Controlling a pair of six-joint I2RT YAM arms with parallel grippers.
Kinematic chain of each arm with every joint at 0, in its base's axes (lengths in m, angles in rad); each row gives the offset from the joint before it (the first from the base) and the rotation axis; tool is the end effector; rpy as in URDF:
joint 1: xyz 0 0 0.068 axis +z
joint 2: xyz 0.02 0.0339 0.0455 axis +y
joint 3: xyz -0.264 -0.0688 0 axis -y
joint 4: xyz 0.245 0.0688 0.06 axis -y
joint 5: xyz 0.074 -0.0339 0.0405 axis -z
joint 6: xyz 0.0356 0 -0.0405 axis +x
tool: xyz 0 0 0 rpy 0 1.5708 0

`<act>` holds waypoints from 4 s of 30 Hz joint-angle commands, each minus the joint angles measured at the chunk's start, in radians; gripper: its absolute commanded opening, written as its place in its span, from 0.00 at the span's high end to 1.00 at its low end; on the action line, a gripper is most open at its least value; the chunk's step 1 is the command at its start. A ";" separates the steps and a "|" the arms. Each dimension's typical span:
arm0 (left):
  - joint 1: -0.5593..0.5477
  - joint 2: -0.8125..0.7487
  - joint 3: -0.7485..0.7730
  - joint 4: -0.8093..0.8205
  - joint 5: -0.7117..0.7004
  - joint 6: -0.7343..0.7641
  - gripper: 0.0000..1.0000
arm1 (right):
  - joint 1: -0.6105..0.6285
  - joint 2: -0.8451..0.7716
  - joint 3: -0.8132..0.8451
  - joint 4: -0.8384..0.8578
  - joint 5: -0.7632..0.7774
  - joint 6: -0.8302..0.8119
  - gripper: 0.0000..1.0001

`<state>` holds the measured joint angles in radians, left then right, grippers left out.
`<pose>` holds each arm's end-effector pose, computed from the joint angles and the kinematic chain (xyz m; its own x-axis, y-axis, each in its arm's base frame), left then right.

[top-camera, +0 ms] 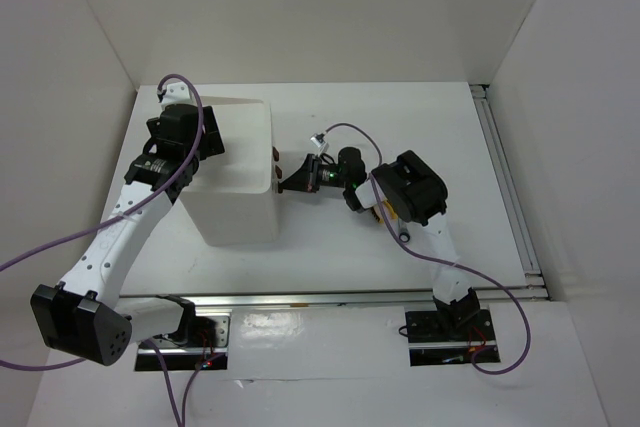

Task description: Sort the tools into containers

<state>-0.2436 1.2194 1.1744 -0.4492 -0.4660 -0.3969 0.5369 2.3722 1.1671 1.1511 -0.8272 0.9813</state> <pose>0.2656 -0.0495 0.3601 -0.3594 -0.2665 -0.8943 -0.3332 0.9318 -0.1438 0.3743 0.2533 0.0845 -0.8385 0.1557 -0.5221 -0.5050 0.1373 0.8521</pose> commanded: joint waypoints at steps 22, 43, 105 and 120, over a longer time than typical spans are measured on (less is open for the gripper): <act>-0.034 0.077 -0.051 -0.163 0.191 -0.025 0.11 | -0.209 -0.229 -0.291 -0.036 -0.047 -0.176 1.00; -0.034 0.077 -0.051 -0.163 0.182 -0.025 0.10 | -0.328 -0.430 -0.328 -0.427 0.043 -0.398 0.84; -0.034 0.077 -0.051 -0.163 0.210 -0.025 0.10 | -0.284 -0.641 -0.296 -1.512 0.987 -0.664 0.81; -0.034 0.086 -0.051 -0.163 0.201 -0.025 0.10 | -0.250 -0.735 -0.187 -1.555 1.045 -0.655 1.00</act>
<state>-0.2436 1.2221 1.1744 -0.4477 -0.4404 -0.4023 0.2722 1.6855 0.9356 -0.3103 0.2001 0.3111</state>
